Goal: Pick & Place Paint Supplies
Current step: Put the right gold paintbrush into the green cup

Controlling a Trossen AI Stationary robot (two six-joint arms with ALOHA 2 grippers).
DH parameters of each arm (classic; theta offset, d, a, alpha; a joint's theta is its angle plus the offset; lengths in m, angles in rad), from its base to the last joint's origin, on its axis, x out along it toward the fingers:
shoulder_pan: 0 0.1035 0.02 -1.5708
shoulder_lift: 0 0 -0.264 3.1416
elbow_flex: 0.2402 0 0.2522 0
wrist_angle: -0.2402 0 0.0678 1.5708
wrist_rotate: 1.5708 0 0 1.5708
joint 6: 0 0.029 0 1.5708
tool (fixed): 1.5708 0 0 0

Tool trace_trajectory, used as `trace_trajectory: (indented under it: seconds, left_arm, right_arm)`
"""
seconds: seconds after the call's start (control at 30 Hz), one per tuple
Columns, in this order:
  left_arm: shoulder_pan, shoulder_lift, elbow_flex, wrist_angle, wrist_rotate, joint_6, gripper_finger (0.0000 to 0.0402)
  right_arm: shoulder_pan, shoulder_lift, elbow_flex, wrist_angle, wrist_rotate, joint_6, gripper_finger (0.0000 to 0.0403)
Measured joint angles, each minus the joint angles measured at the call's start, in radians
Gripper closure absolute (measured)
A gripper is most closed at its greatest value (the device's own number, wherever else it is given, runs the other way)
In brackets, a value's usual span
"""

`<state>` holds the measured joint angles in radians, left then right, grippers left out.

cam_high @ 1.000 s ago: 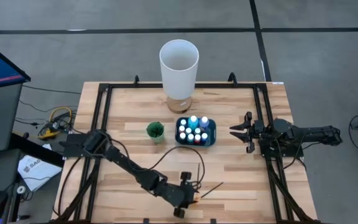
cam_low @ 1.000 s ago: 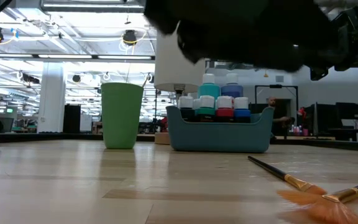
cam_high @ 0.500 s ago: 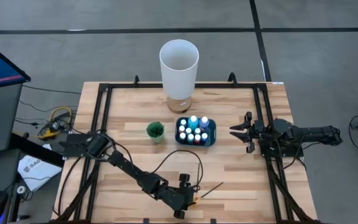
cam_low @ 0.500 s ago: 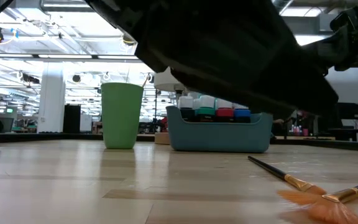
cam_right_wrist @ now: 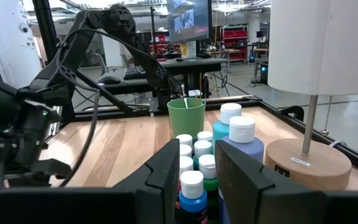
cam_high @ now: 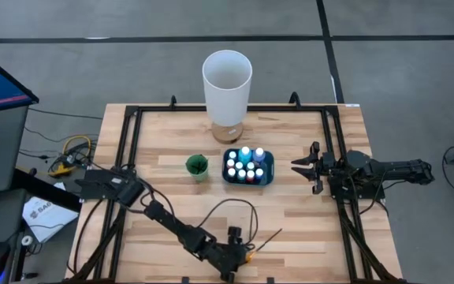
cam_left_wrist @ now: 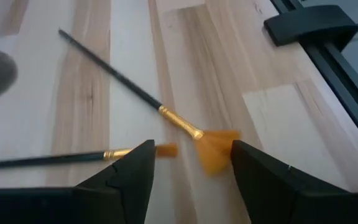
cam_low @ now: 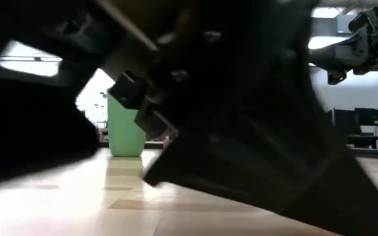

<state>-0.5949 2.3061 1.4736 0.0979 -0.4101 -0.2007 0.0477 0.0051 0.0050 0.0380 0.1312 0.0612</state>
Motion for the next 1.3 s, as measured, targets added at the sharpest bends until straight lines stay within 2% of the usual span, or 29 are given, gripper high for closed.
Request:
trace_trajectory:
  seconds: [0.17, 0.3, 0.4, 0.6, 0.67, 0.83, 1.3]
  left_arm:
    - [0.0, 0.017, 0.025, -0.018, -0.03, 0.001, 0.0202]
    - [0.004, 0.015, 0.027, -0.047, -0.022, -0.058, 0.0227]
    - [0.007, 0.015, 0.027, -0.062, 0.004, -0.101, 0.0267]
    - [0.008, 0.015, 0.026, -0.076, -0.007, -0.121, 0.0369]
    - [0.009, 0.015, 0.025, -0.079, -0.009, -0.134, 0.0392]
    - [0.012, -0.007, 0.023, -0.115, 0.008, -0.242, 0.04]
    - [-0.012, -0.128, 0.019, -0.352, -0.05, -0.277, 0.0401]
  right_arm:
    - [0.0, 0.0, 0.0, 0.0, 0.0, 0.0, 0.0305]
    - [0.0, 0.0, 0.0, 0.0, 0.0, 0.0, 0.0305]
    - [0.0, 0.0, 0.0, 0.0, 0.0, 0.0, 0.0305]
    - [0.0, 0.0, 0.0, 0.0, 0.0, 0.0, 0.0305]
    - [0.0, 0.0, 0.0, 0.0, 0.0, 0.0, 0.0305]
    - [0.0, 0.0, 0.0, 0.0, 0.0, 0.0, 0.0305]
    - [0.0, 0.0, 0.0, 0.0, 0.0, 0.0, 0.0305]
